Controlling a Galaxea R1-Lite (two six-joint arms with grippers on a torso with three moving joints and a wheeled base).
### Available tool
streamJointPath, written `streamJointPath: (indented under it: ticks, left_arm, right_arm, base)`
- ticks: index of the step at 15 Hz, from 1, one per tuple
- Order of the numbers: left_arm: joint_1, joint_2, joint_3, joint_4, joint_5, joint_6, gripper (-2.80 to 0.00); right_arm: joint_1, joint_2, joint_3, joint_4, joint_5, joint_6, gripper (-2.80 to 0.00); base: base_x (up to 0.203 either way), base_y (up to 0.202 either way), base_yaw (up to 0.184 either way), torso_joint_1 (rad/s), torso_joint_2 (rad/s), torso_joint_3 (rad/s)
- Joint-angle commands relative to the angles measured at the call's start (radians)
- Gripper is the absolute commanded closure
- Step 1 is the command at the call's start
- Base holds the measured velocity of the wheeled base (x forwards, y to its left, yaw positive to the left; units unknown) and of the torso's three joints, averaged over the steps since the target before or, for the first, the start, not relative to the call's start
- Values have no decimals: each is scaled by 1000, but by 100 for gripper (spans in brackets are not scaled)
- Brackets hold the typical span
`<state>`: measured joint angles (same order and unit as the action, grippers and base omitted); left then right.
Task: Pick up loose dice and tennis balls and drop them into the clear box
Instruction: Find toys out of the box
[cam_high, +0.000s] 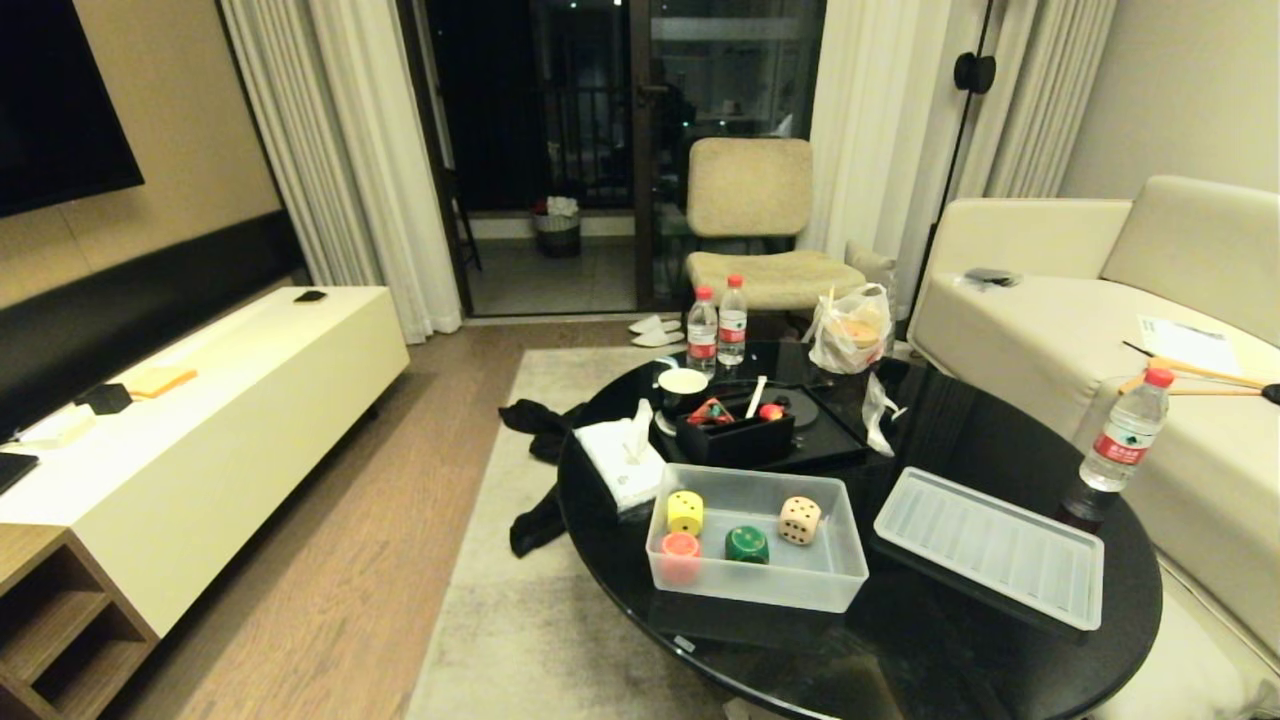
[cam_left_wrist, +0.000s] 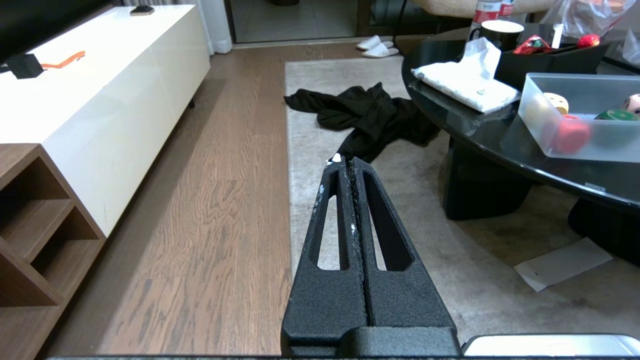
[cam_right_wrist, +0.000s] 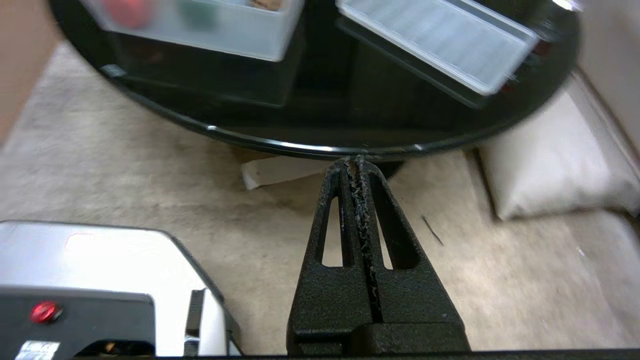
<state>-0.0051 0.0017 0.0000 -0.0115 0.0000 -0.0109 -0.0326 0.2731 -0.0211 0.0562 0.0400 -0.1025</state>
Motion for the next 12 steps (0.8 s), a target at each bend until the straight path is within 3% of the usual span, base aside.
streamJointPath:
  ticks: [1, 8, 10, 12]
  left_arm:
    - [1, 0, 2, -1, 2, -1, 0]
    - [1, 0, 2, -1, 2, -3, 0]
    - [1, 0, 2, -1, 2, -3, 0]
    - [1, 0, 2, -1, 2, -3, 0]
  right_arm:
    - [24, -62, -2, 5, -6, 5, 0]
    - [28, -272, -3, 3, -24, 38, 0]
    - [28, -272, -2, -1, -43, 104, 0]
    - [28, -273, 1, -12, -49, 116, 0]
  base:
    - [0, 0, 0, 0, 0, 0]
    - [0, 0, 0, 0, 0, 0]
    - [0, 0, 0, 0, 0, 0]
    - [0, 0, 0, 0, 0, 0]
